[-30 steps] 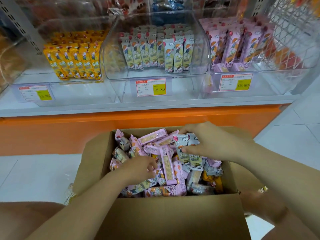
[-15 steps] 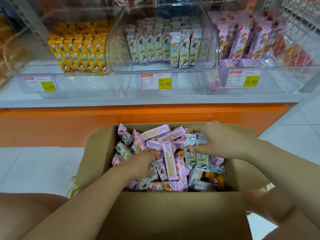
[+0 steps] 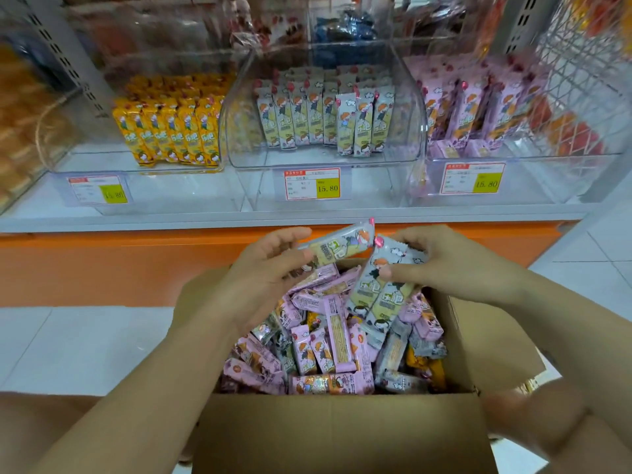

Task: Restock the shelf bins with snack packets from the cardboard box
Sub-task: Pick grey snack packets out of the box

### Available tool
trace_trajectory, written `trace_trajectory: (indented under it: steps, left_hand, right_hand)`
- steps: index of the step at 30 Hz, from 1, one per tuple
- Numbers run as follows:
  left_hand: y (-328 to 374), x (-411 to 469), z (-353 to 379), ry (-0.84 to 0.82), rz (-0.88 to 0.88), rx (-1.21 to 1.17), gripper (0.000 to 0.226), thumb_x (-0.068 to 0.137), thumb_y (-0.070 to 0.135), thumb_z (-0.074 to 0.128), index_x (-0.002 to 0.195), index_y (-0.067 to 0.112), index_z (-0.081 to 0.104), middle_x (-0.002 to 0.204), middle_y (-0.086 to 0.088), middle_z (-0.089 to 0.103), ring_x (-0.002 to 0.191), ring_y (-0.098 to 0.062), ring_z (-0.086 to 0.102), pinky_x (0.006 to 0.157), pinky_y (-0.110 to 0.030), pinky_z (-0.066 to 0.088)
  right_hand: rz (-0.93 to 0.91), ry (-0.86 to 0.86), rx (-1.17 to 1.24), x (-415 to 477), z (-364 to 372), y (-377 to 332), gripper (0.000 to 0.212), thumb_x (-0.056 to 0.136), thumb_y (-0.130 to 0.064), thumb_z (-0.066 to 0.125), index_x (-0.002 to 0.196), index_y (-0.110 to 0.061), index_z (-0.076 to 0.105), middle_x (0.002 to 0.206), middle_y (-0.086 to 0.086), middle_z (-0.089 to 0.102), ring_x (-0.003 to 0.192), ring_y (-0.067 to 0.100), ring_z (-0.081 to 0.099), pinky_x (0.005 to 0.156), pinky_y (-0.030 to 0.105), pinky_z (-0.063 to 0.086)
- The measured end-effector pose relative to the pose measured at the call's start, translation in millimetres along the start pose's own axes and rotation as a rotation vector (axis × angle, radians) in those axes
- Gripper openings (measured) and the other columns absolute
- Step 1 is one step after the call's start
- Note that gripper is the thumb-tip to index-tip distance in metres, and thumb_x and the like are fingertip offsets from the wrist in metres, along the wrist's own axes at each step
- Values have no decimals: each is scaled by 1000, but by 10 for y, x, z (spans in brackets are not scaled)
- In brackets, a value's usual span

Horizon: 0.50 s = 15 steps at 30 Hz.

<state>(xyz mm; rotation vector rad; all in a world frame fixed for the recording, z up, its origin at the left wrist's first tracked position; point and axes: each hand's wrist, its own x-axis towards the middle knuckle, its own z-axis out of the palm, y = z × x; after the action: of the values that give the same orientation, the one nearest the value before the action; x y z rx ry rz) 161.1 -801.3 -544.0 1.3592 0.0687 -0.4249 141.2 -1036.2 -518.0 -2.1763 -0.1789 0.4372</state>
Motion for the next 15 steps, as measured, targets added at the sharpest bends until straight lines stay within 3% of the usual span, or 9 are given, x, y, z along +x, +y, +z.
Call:
trace_trajectory:
  steps: [3, 6, 9, 11, 13, 15]
  left_hand:
    - [53, -66, 48, -153, 0, 188, 46, 86, -5, 58, 124, 20, 54, 100, 4, 68, 85, -13, 65, 69, -22, 54]
    - [214, -101, 111, -275, 84, 498, 58, 85, 0, 64, 130, 30, 45, 115, 7, 65, 101, -10, 65, 85, -24, 54]
    - [530, -83, 176, -245, 226, 590, 57, 85, 4, 66, 130, 30, 43, 118, 5, 62, 100, -8, 66, 87, -25, 54]
    - [776, -35, 179, -182, 316, 630, 51, 86, 9, 67, 124, 35, 45, 108, 12, 64, 90, 1, 66, 78, -18, 53]
    - [1020, 39, 168, -129, 368, 638, 44, 88, 13, 65, 121, 38, 48, 99, 19, 64, 84, 9, 65, 73, -11, 51]
    - [1236, 149, 159, -111, 420, 635, 41, 90, 14, 62, 128, 28, 52, 104, 10, 69, 88, 3, 67, 73, -14, 53]
  right_hand:
    - [-29, 113, 198, -72, -31, -108, 27, 83, -22, 69, 110, -19, 66, 95, -4, 73, 80, 13, 70, 69, 20, 56]
    - [-99, 146, 206, -94, -65, -260, 24, 81, -19, 71, 104, -25, 66, 89, -2, 73, 69, 11, 66, 65, 19, 54]
    - [-196, 212, 143, -58, -138, -479, 24, 80, -22, 72, 102, -30, 66, 93, -9, 72, 82, 2, 66, 75, 15, 52]
    - [-265, 314, 74, 21, -209, -647, 26, 80, -24, 72, 105, -30, 65, 103, -17, 68, 92, -2, 64, 80, 11, 48]
    - [-321, 400, -11, 126, -286, -815, 32, 81, -27, 71, 113, -25, 64, 112, -16, 65, 102, -1, 60, 89, 16, 45]
    - [-396, 453, -53, 263, -381, -974, 27, 82, -25, 71, 108, -27, 62, 106, -20, 63, 97, -4, 59, 86, 14, 45]
